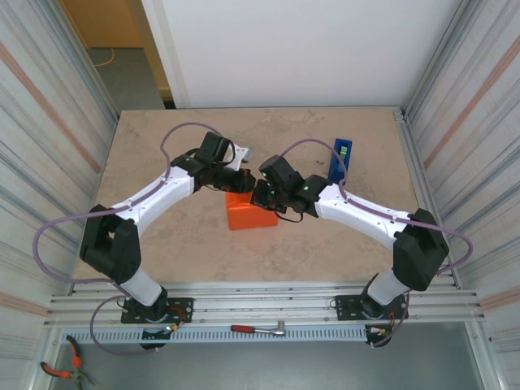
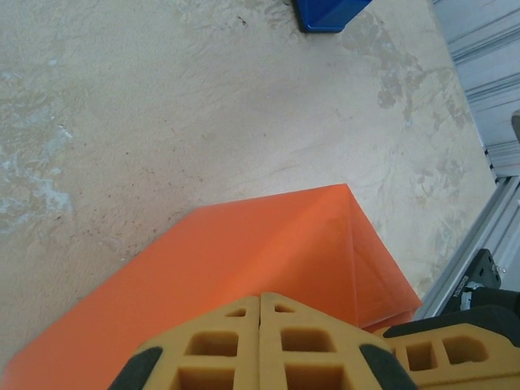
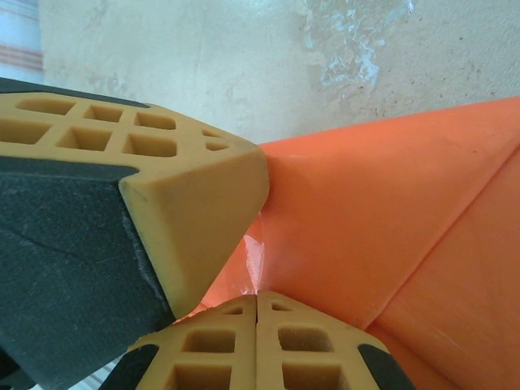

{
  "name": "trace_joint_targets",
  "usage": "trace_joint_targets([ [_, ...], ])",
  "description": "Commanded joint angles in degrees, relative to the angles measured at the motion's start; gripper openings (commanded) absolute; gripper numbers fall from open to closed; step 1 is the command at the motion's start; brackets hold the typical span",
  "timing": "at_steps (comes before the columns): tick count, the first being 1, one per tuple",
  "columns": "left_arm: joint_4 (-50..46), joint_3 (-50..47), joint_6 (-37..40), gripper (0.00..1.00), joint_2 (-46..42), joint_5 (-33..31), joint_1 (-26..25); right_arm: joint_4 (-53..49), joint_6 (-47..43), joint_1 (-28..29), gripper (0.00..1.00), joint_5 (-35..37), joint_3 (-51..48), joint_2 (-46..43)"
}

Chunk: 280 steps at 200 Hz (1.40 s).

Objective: Wrap the gift box in paper
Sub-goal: Stick the wrapping paper to the gift box.

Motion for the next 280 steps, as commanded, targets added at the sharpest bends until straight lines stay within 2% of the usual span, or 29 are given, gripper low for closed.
trace_joint_targets([
  [1, -6.0, 2.5, 2.7, 0.00, -3.2, -0.6, -0.6, -14.1, -0.5, -0.3, 0.00, 3.7, -4.2, 4.3],
  [99, -7.4, -4.7, 5.5, 0.00, -11.7, 0.2, 0.1, -13.7, -0.4, -0.3, 0.00, 3.5, -4.3, 4.0],
  [280, -6.5, -12.3, 7.9, 0.00, -11.5, -1.8, -0.1, -13.9, -0.4, -0.3, 0.00, 3.0, -2.5, 3.6],
])
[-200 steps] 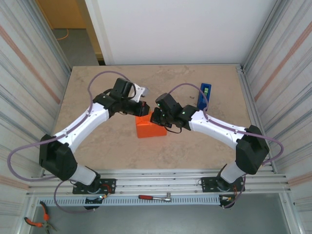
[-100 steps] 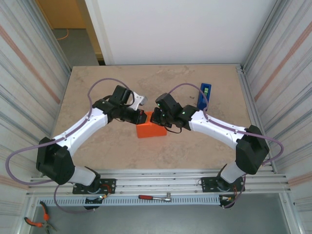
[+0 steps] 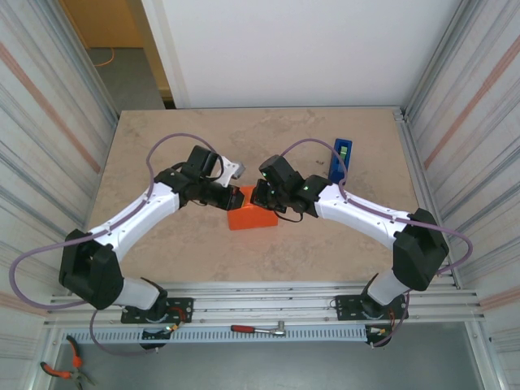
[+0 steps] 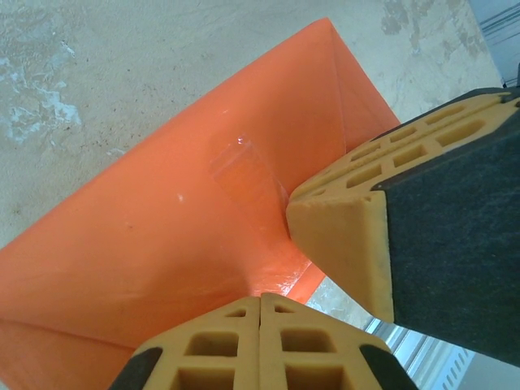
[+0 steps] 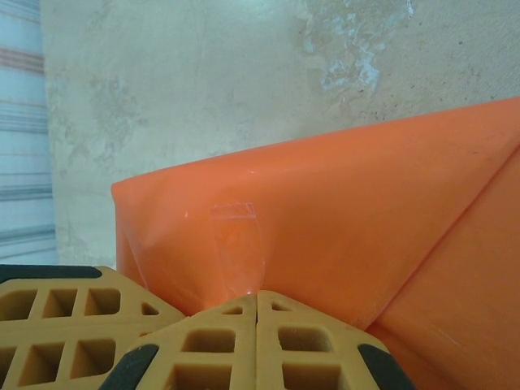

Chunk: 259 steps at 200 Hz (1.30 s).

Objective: Wrap the gift box in paper
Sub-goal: Stick the wrapping paper to the gift box.

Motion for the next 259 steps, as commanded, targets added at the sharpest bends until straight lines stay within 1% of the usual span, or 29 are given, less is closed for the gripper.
trace_joint_targets([
  [1, -1.8, -2.6, 1.6, 0.00, -0.2, -1.4, -0.2, -14.0, -0.4, -0.3, 0.00, 2.8, -2.5, 3.6],
  [37, -1.5, -3.3, 1.7, 0.00, -0.4, -1.5, -0.2, -12.9, -0.5, -0.6, 0.06, 2.1, -2.0, 3.2],
  [75, -1.4, -3.6, 1.7, 0.00, -0.4, -1.6, -0.2, -12.0, -0.5, -1.3, 0.07, 1.0, -2.1, 2.4],
  [139, -1.3, -3.9, 1.8, 0.00, -0.3, -1.9, -0.1, -10.0, -1.0, -2.2, 0.15, -1.3, -2.1, 1.5],
  [196, -1.3, -4.0, 1.9, 0.00, -0.2, -2.1, -0.2, -9.9, -1.2, -2.8, 0.15, -1.3, -2.2, 1.0],
  [259, -1.3, -4.0, 2.1, 0.00, 0.0, -1.8, -0.2, -10.4, -1.7, -3.1, 0.18, -1.8, -1.8, 1.2],
])
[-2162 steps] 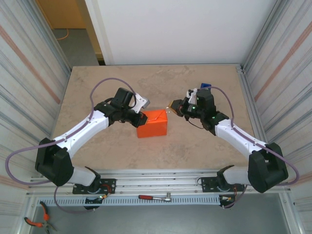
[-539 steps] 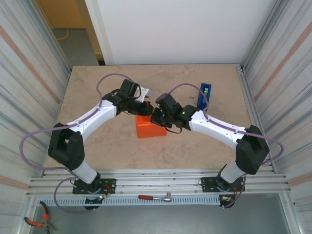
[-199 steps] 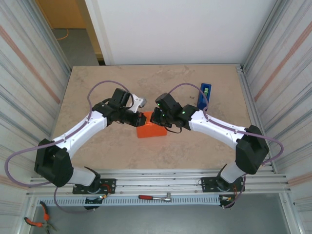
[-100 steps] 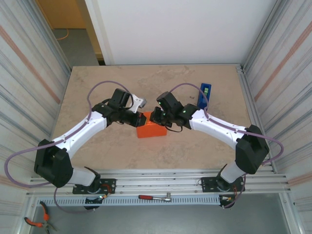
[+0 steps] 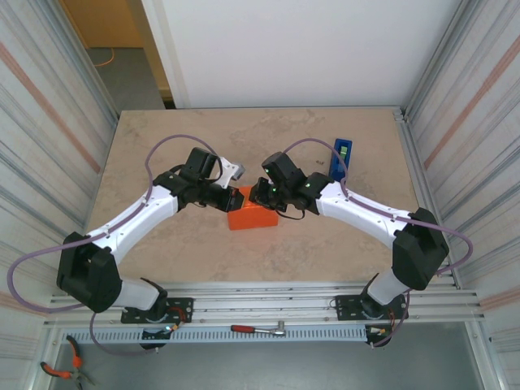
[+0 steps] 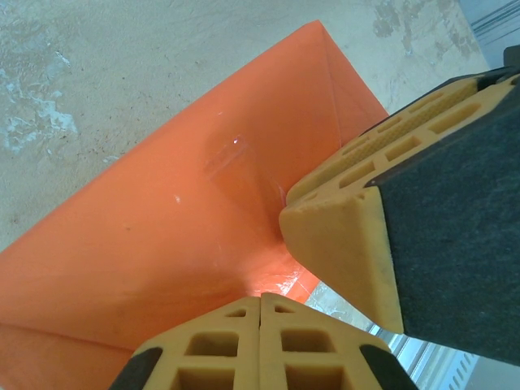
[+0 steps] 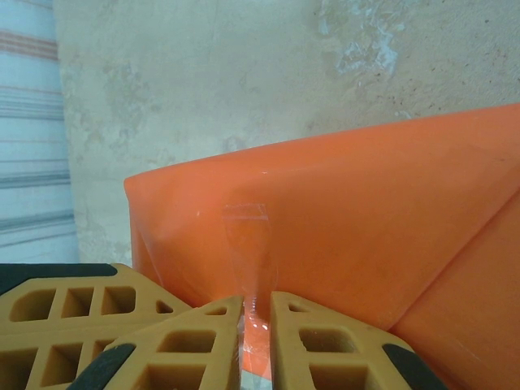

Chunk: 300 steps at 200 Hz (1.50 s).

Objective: Wrap the gift box in paper
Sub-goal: Stick the wrapping paper to the gift box.

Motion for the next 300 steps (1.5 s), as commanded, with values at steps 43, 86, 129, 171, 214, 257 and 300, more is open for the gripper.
trace_joint_targets([
  [43, -3.3, -2.3, 1.3, 0.00, 1.2, -1.8, -0.2, -10.9, -1.7, -1.4, 0.19, 3.0, -1.8, 1.3],
  [86, -3.3, -2.4, 1.4, 0.00, 1.1, -1.9, -0.2, -11.6, -1.1, -1.4, 0.24, 3.1, -1.1, 1.7],
  [129, -3.3, -2.5, 1.4, 0.00, 1.2, -1.9, -0.1, -11.7, -0.3, -1.4, 0.25, 2.8, -0.9, 1.7],
  [171, -3.3, -2.5, 1.4, 0.00, 1.2, -1.8, -0.2, -11.6, 0.6, -1.0, 0.26, 2.3, -0.8, 1.9],
  [214, -3.4, -2.4, 1.4, 0.00, 1.3, -1.8, -0.2, -11.5, 1.8, -0.7, 0.27, 2.1, -0.7, 1.8],
  [257, -3.3, -2.5, 1.3, 0.00, 1.4, -1.8, -0.2, -10.7, 3.7, -0.3, 0.27, 1.5, -0.8, 1.9],
  [300, -3.4, -2.5, 1.5, 0.00, 1.2, -1.8, -0.2, -10.4, 5.2, -0.2, 0.27, 1.3, -1.0, 1.7],
])
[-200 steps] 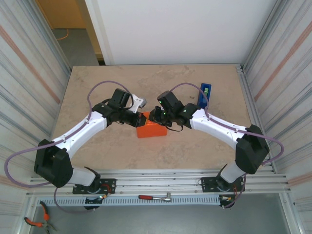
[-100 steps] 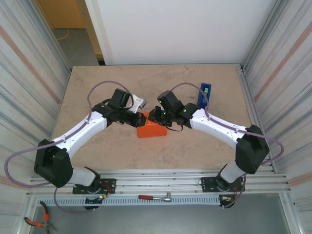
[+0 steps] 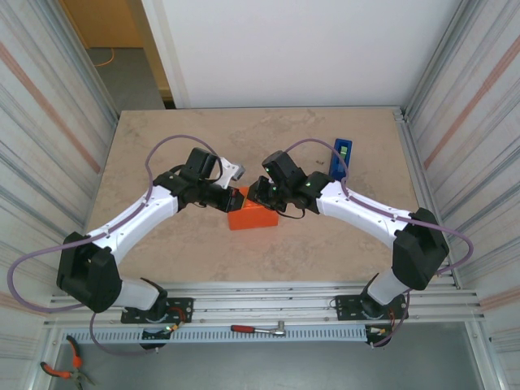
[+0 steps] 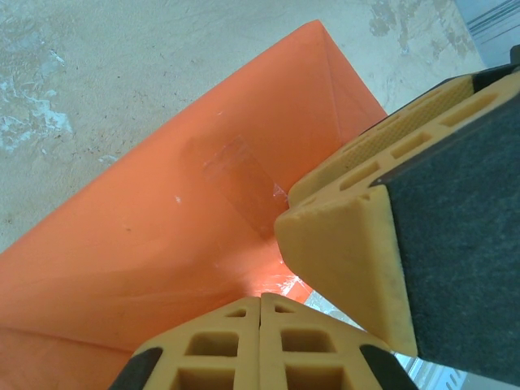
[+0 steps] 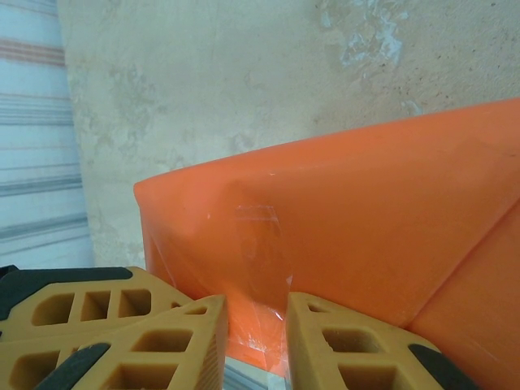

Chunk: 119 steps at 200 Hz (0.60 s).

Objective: Wrap the gift box in paper
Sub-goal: Stick the wrapping paper to the gift box.

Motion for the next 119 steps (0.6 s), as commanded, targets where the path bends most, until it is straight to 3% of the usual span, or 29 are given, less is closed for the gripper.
trace_joint_targets([
  [1, -3.5, -2.3, 1.4, 0.00, 1.2, -2.2, -0.1, -10.0, 2.2, -0.1, 0.27, 2.3, -1.5, 1.7],
  [119, -3.5, -2.4, 1.5, 0.00, 1.4, -2.3, -0.1, -9.0, 6.5, 0.2, 0.27, 0.4, -1.4, 1.0],
])
